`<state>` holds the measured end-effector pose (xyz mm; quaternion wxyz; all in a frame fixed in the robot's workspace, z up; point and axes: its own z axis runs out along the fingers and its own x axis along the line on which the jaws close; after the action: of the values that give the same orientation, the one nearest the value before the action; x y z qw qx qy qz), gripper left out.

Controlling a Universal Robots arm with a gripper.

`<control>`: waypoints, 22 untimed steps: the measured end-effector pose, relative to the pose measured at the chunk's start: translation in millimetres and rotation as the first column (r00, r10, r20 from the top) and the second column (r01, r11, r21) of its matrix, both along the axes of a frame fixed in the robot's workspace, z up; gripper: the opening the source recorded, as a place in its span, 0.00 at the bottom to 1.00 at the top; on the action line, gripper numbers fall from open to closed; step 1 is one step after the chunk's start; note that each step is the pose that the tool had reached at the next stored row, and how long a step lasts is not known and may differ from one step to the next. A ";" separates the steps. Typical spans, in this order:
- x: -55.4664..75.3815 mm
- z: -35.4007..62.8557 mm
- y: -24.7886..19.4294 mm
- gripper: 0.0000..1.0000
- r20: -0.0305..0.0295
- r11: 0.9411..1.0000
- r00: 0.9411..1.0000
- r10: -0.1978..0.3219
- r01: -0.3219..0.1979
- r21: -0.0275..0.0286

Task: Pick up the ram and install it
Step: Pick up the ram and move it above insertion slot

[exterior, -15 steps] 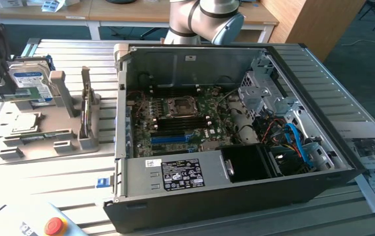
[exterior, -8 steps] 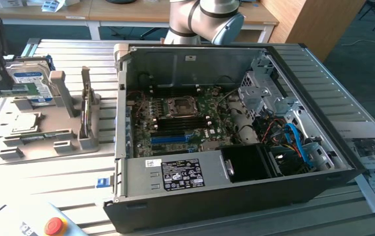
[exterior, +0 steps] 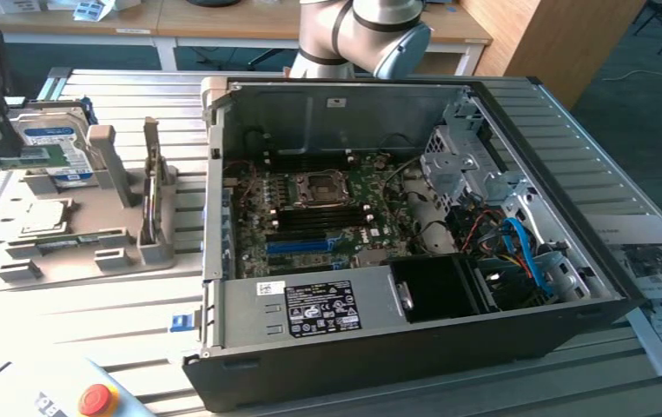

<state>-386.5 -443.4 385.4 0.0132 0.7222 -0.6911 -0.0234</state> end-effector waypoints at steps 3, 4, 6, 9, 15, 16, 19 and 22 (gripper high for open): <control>1.5 0.2 0.1 0.12 0.000 1.000 1.000 0.000 0.000 0.000; 2.9 0.1 0.0 0.12 0.000 1.000 1.000 0.000 0.000 0.000; 6.5 0.1 0.0 0.12 0.000 1.000 1.000 0.000 0.000 0.000; 13.9 -0.1 -0.1 0.12 0.000 1.000 1.000 0.000 0.000 0.000; 29.8 0.0 -0.5 0.12 0.000 1.000 1.000 0.000 0.000 0.000; 32.2 0.0 -0.6 0.12 0.000 1.000 1.000 0.000 0.000 0.000; 39.5 0.0 -0.9 0.12 0.000 1.000 1.000 0.000 0.000 0.000; 46.5 0.0 -1.0 0.12 0.000 1.000 1.000 0.000 0.000 0.000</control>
<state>-340.1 -444.4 385.4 0.0132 0.7222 -0.6911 -0.0234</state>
